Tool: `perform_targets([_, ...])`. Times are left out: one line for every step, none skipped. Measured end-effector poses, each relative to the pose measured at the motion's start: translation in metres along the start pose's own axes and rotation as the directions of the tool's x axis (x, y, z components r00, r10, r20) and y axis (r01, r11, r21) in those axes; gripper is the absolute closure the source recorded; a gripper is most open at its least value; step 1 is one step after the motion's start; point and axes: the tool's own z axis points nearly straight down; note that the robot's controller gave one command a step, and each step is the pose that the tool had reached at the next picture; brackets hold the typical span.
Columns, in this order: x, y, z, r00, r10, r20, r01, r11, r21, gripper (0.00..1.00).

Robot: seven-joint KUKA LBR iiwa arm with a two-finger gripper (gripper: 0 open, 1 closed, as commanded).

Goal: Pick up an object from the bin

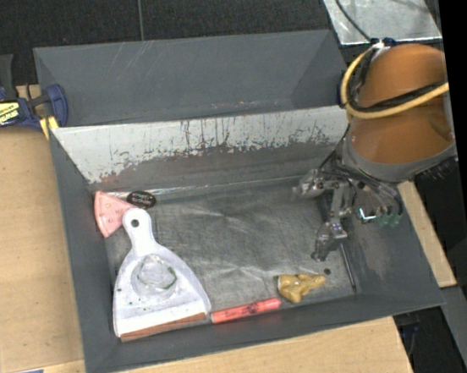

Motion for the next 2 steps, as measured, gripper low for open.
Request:
perform_targets([-0.002,0.000,-0.004,1.000,-0.001,0.008,0.001,1.000,0.001,0.00])
perform_targets([0.011,-0.011,0.033,0.999,0.034,0.018,-0.034,0.999,0.000,0.00])
